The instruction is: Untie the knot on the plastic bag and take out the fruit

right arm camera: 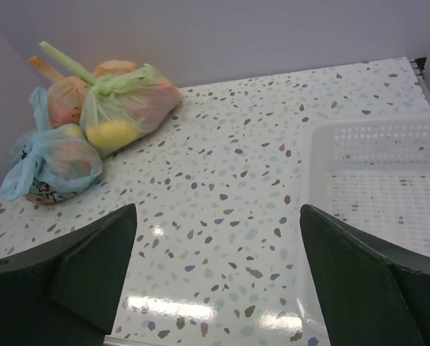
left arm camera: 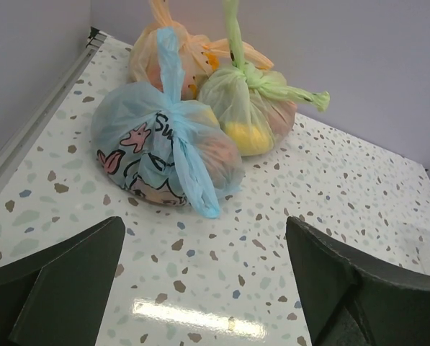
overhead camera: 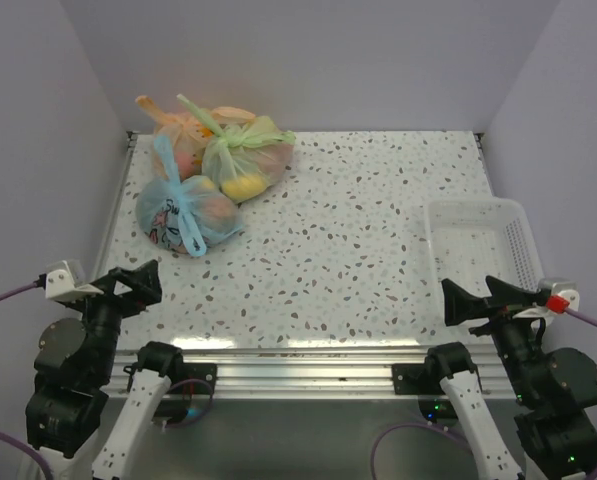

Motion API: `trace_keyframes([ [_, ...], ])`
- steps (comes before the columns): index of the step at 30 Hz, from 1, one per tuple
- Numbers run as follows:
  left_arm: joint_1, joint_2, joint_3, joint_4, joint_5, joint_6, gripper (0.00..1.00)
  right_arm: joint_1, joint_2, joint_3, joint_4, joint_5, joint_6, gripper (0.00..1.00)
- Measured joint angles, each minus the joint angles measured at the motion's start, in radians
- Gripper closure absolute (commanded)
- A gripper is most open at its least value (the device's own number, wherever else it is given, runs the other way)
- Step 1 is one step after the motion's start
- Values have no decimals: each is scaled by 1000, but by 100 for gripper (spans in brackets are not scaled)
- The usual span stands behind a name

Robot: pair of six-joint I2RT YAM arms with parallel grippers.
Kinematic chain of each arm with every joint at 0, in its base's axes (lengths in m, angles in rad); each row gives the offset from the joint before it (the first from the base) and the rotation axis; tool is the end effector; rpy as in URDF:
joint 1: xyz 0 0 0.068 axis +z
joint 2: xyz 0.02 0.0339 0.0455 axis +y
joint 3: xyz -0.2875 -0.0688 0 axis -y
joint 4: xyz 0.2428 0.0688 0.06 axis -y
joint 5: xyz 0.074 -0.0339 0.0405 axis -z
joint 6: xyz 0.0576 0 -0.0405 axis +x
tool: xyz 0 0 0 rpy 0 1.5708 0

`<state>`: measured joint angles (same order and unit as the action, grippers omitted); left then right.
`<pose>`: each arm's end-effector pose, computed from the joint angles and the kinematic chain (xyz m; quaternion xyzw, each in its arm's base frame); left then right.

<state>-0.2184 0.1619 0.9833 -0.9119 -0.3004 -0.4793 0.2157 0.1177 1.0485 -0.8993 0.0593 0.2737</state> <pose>-0.0098 0.0196 0.3668 -0.1950 0.7107 -0.1241 0.6644 -0.0356 -0.0113 0.3820 0.0414 0.6947 0.1539 0.7015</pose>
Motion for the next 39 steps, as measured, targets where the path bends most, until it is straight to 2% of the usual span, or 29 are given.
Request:
trace_keyframes([
  [9,0,62,-2,40,0,-3,0,0,0,-5,12,-10,5,1],
  [13,0,151,-21,76,20,-8,0,0,2,-11,14,-13,19,1],
  [19,0,467,-48,160,65,-9,0,0,39,-19,26,-37,27,1],
  [26,10,848,-38,327,-23,8,0,0,98,-26,40,-142,28,1],
  [36,125,1339,148,533,-45,12,0,0,112,-35,48,-265,33,1],
  [39,152,1439,190,549,-47,16,17,0,112,-42,47,-288,34,1],
])
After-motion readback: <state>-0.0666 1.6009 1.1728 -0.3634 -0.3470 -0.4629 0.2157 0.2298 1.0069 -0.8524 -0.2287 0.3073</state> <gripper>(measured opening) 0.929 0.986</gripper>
